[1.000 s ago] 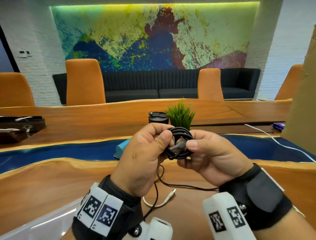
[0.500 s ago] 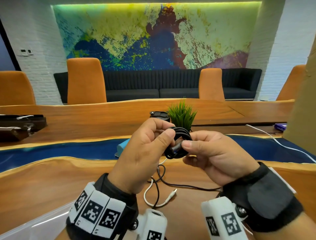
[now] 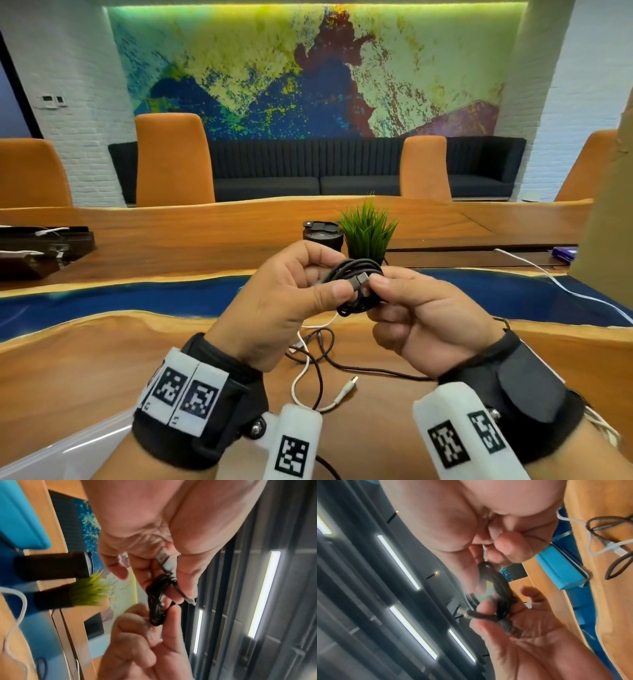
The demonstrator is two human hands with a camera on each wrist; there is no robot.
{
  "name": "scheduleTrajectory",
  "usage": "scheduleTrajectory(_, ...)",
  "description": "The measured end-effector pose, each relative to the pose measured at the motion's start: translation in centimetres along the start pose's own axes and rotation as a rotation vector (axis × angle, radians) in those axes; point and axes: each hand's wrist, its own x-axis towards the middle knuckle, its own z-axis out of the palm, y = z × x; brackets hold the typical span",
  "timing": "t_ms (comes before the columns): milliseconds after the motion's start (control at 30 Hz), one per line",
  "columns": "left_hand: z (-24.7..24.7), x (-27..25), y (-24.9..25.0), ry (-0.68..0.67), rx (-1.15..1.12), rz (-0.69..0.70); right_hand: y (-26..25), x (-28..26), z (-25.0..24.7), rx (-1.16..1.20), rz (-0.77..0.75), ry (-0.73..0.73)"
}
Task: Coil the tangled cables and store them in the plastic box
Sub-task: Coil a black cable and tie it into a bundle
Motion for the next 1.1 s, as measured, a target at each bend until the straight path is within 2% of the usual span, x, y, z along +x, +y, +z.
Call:
scheduleTrajectory(67, 0.1, 0.1, -0.2, -0.021, -0.153, -0.038, 0.1, 0.2, 0.0, 0.061, 0.017, -0.017)
scheduleTrajectory(167, 0.5, 0.2, -0.1, -0.029, -0.296, -0.110, 0.1, 0.2, 0.2, -0.038, -0.025, 0.018)
scheduleTrajectory(333, 1.4, 0.2, -0.2, 0.153, -0.058, -0.014, -0.2, -0.2, 0.4, -0.173, -0.083, 0.031)
scheduleTrajectory(600, 1.9, 0.5, -0.6, 0.342, -0.149, -0.043, -0.1, -0.3, 0.7, -0.271, -0.166, 0.030)
scheduleTrajectory(700, 1.4, 0.6, -0.7, 0.324, -0.208, -0.084, -0.1, -0.3, 0.6, -0.381, -0.213, 0.071)
scheduleTrajectory(800, 1.0, 0.7, -0.7, 0.297, -0.212, -0.064, -0.4, -0.5, 0.3, -0.465, -0.274, 0.102)
scheduleTrajectory(967, 1.5, 0.4, -0.6, 0.215, -0.050, -0.050, -1.1, -0.6, 0.0, -0.647, -0.364, 0.176)
scheduleTrajectory(1100, 1.6, 0.4, -0.1, 0.248, 0.088, -0.068, -2.4, -0.9, -0.7, -0.595, -0.351, 0.252)
